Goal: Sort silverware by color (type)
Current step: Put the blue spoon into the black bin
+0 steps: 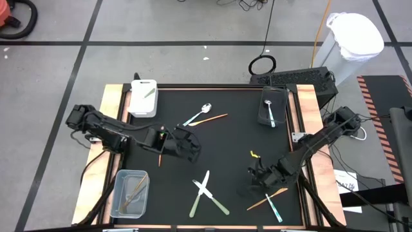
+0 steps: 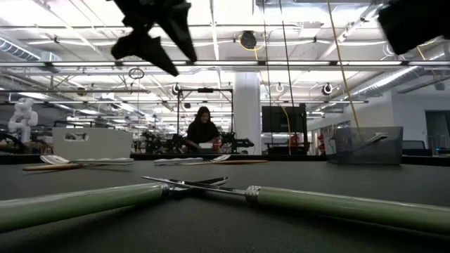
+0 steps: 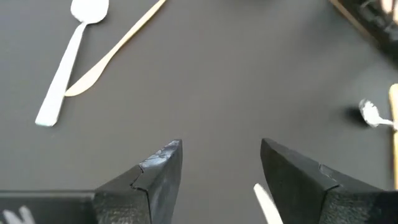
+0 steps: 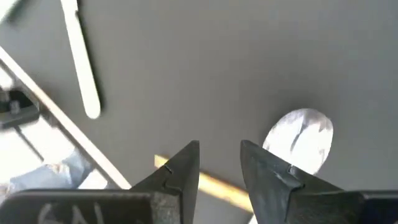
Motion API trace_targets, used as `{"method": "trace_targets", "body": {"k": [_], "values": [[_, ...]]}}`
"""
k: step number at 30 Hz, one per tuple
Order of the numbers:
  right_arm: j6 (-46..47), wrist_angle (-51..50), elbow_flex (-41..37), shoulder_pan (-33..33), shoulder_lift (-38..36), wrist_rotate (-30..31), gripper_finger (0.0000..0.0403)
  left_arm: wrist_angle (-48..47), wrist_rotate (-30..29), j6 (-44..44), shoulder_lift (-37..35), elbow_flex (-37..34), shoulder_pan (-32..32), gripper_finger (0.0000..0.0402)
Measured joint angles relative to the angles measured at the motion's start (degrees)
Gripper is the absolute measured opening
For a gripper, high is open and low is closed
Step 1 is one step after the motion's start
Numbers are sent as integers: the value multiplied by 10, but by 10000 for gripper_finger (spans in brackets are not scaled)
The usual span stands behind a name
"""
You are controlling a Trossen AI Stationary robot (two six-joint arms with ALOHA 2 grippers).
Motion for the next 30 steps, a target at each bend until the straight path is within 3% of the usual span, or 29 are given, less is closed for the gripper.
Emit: {"method": "trace_targets", "body": {"k": [11,30], "values": [[87,-50,0,99,8,47,114,-24,-45,-53,0,0,-67,218],[201,-92,0,153,44,30,115,-38,-50,-65,0,0,-73,218]]}}
